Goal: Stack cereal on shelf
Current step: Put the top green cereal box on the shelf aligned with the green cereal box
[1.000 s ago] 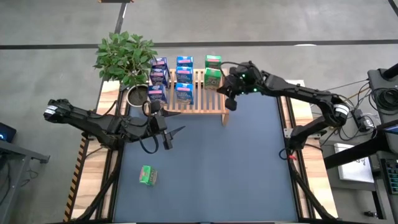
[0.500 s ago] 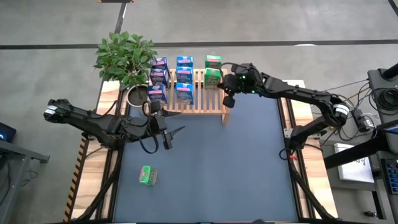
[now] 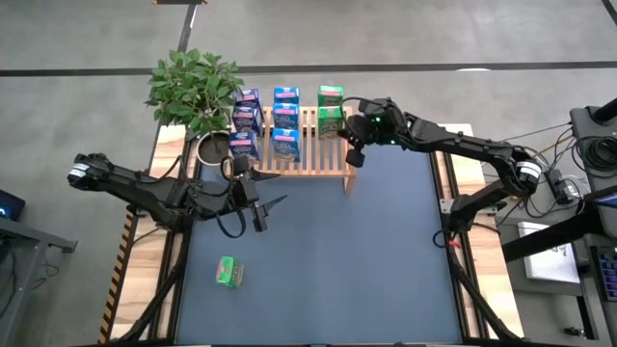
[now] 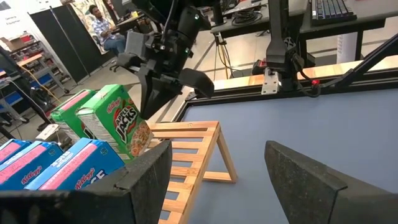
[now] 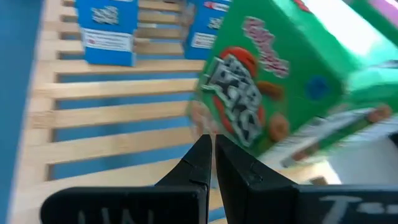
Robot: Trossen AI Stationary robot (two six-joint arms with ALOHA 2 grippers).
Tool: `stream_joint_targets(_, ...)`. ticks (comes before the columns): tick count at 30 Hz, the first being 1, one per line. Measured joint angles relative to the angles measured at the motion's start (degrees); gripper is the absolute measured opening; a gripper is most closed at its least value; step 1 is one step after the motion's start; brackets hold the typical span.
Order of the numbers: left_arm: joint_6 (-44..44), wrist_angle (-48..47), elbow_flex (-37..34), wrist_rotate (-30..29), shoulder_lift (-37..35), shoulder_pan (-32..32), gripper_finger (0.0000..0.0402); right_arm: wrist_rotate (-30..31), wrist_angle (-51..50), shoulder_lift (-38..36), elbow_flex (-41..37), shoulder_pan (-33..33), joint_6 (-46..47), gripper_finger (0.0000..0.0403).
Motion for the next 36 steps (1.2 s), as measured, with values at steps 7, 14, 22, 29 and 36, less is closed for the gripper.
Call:
stream_joint_targets(7, -0.5, 0.0, 0.0, 0.0, 0.0, 0.0, 0.024, -1.9, 0.0, 0.0, 0.5, 1.9, 0.4, 0.0013)
stream_joint_targets(14, -1.1, 0.0, 0.0, 0.0, 0.8, 0.0, 0.024, -1.3, 3.8, -0.3, 1.3, 3.5, -0.7, 0.0013)
stream_joint_targets(22, -1.4, 0.4, 0.0, 0.0, 0.9, 0.0, 0.024, 3.0, 9.3, 0.8, 1.2, 5.4, -1.1, 0.0013)
stream_joint_targets(29, -1.0, 0.4, 0.0, 0.0, 0.9, 0.0, 0.024, 13.5, 9.1, 0.9, 1.3, 10.7, -4.6, 0.0013)
stream_joint_targets(36, -0.9, 0.4, 0.0, 0.0, 0.9, 0.0, 0.024, 18.1, 9.1, 0.9, -0.7, 13.1, -4.5, 0.0013)
